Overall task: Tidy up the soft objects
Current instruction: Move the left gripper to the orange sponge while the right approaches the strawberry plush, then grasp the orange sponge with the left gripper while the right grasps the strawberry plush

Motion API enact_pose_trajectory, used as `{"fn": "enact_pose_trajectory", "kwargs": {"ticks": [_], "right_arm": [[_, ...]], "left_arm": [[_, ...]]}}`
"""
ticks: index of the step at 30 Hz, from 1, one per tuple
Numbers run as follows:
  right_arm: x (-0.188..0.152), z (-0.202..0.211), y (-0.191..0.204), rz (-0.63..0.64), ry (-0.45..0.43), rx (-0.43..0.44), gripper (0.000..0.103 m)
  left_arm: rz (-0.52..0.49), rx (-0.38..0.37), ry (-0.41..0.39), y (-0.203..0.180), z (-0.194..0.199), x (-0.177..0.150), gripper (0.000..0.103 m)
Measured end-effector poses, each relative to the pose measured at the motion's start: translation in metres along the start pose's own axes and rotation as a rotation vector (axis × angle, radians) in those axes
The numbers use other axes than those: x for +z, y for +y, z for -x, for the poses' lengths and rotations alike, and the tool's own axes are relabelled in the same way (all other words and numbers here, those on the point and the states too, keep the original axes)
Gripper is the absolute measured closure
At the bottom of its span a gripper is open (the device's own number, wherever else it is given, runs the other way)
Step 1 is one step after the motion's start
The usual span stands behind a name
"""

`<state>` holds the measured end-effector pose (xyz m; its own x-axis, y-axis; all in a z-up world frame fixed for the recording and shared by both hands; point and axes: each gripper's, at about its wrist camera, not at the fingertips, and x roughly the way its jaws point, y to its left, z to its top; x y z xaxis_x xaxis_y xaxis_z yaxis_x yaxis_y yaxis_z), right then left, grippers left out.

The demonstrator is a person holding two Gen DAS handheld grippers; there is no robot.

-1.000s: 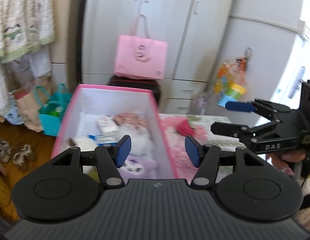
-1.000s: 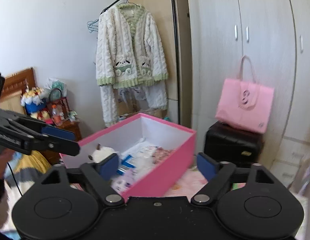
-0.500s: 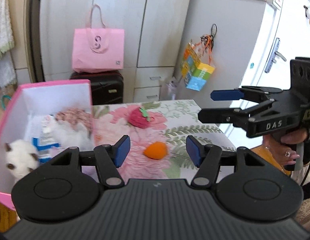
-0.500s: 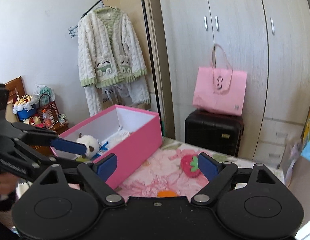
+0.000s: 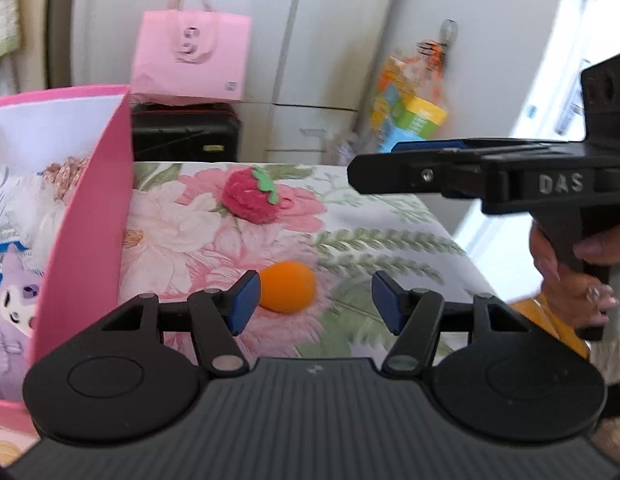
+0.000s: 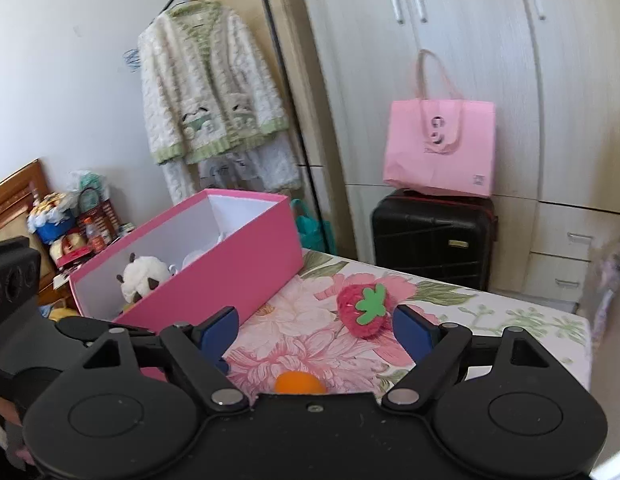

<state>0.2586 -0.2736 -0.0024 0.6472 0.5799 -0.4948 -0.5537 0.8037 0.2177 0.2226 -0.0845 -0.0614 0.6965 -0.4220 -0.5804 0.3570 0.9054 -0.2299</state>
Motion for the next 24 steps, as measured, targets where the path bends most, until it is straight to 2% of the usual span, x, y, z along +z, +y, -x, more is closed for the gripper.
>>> {"fn": "enact_pose_trajectory", "kwargs": {"ticks": [3,9,12,16,19,24], "right_arm": [[-0.001,-0.019,-0.004,0.05,0.007,0.022,0.015],[0.001,-0.056,-0.011,0.096,0.055,0.026,0.016],[0.003,-0.078,-0.019,0.132,0.11,0.028,0.016],[0.005,-0.107,-0.031,0.152,0.163,0.06,0.016],[0.004,-0.122,-0.04,0.135,0.188,0.076,0.017],[-0.001,-0.137,-0.052,0.099,0.201,0.066,0.022]], "left_arm": [[0.052,0.041,0.0,0.005,-0.016,-0.004,0.042],[0.063,0.117,0.018,0.013,-0.039,-0.008,0.041],[0.06,0.134,0.011,0.01,-0.043,-0.004,0.04],[-0.001,0.146,0.004,-0.002,-0.047,-0.001,0.04],[0.028,0.114,0.025,-0.001,-0.052,-0.001,0.041],[-0.003,0.149,0.041,-0.002,-0.063,-0.004,0.043]]}}
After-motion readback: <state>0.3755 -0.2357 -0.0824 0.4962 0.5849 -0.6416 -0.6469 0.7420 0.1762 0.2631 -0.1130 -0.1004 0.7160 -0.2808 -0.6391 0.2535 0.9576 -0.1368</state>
